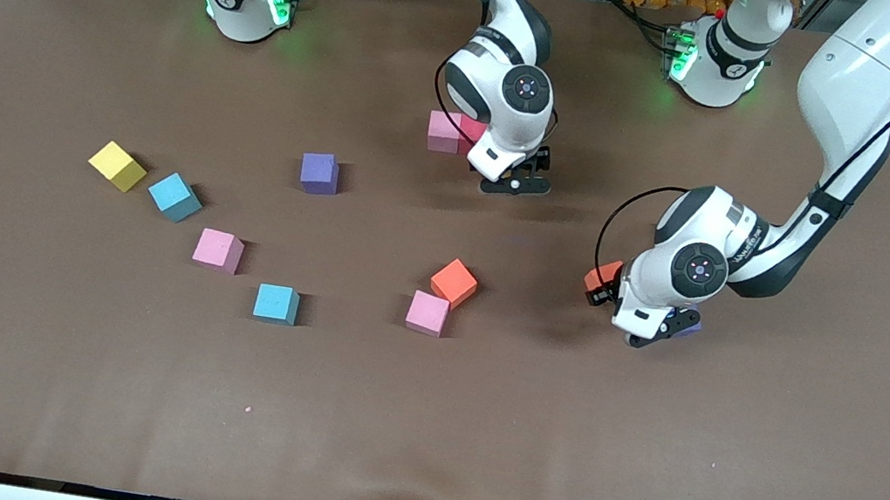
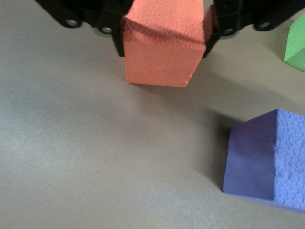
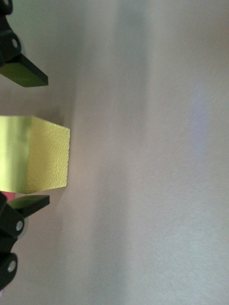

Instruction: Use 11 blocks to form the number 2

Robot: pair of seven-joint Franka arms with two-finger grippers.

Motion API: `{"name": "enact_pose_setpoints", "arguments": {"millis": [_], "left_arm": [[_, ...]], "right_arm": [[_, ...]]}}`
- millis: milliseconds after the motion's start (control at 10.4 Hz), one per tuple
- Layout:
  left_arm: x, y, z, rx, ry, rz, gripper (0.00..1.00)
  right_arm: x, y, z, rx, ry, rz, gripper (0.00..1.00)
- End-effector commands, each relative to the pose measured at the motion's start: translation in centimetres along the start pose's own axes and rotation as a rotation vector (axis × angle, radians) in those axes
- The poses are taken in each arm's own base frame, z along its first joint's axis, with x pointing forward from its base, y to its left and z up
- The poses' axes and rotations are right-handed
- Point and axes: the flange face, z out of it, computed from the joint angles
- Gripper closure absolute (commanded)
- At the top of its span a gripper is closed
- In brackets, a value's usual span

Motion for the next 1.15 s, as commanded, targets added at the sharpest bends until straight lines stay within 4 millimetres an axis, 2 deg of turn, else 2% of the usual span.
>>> {"name": "enact_pose_setpoints", "arguments": {"millis": [0,192,289,385,577,769,962,1058], "left_arm": [[0.2,1.0,0.0,-0.001,0.006,0.016,0.63],[-1.4,2.6,-0.2,0.0,0.016,0.052,0.63],[-2.6,3.6,-0.3,0.0,0.022,0.079,0.63],[-3.9,4.7,-0.6,-0.002,0.031,0.103,0.63],[-7.7,7.4,-0.5,0.004,0.041,0.175,0.63],[-11.1,9.3,-0.2,0.011,0.047,0.242,0.63],[-13.2,10.3,0.2,0.018,0.049,0.296,0.63],[-14.9,11.0,0.4,0.026,0.058,0.331,0.63]], "right_arm": [[1.2,1.3,-4.7,-0.014,0.018,0.035,0.0],[3.9,4.3,-8.6,-0.033,0.036,0.079,0.0],[5.6,6.5,-9.5,-0.048,0.034,0.096,0.0],[7.4,9.1,-10.2,-0.068,0.014,0.109,0.0],[11.1,15.5,-11.7,-0.067,-0.007,0.135,0.0],[11.8,21.3,-12.6,-0.059,-0.04,0.082,0.0],[10.5,25.5,-12.5,-0.052,-0.066,0.031,0.0],[9.2,27.1,-11.4,-0.049,-0.063,0.022,0.0]]}}
